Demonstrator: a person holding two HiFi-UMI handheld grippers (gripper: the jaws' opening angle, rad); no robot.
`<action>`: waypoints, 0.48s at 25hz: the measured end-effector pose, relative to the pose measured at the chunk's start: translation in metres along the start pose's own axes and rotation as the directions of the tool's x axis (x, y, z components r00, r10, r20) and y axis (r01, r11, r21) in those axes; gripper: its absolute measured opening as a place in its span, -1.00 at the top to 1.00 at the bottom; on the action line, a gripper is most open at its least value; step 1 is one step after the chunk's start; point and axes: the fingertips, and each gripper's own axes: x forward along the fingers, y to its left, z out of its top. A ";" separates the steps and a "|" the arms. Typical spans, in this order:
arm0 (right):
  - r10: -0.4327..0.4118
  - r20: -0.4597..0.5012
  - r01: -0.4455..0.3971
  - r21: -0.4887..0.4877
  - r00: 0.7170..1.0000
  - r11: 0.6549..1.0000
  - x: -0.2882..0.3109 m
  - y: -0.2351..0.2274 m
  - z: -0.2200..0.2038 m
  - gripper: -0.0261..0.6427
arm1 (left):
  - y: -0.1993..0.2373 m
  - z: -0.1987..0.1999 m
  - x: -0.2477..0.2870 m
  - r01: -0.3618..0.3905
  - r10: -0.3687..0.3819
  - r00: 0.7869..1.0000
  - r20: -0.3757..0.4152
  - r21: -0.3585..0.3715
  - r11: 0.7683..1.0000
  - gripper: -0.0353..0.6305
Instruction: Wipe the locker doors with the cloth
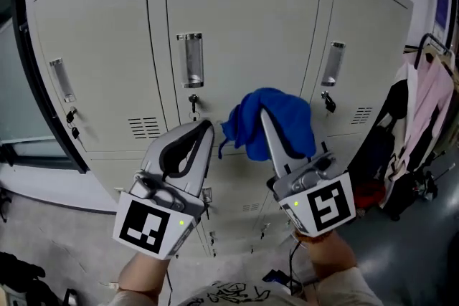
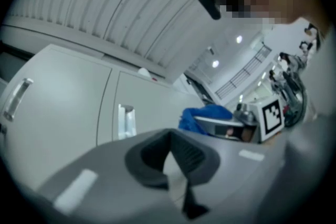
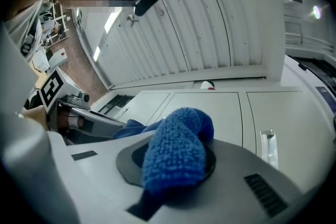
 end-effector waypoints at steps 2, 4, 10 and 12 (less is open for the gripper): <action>-0.019 -0.016 0.020 0.052 1.000 0.998 -0.027 0.020 -0.016 0.85 | -0.012 -0.018 -0.017 -0.018 0.017 1.000 -0.021 -0.022 1.000 0.88; -0.026 -0.068 0.035 0.124 0.997 0.992 -0.056 0.039 -0.041 0.85 | -0.025 -0.046 -0.038 -0.036 0.032 0.998 -0.059 -0.074 0.997 0.89; 0.000 -0.145 0.035 0.239 0.989 0.970 -0.079 0.061 -0.077 0.85 | -0.043 -0.093 -0.052 -0.067 0.044 0.985 -0.164 -0.134 0.989 0.88; -0.003 -0.141 0.035 0.225 0.990 0.974 -0.079 0.062 -0.074 0.85 | -0.042 -0.094 -0.052 -0.080 0.058 0.983 -0.172 -0.126 0.989 0.88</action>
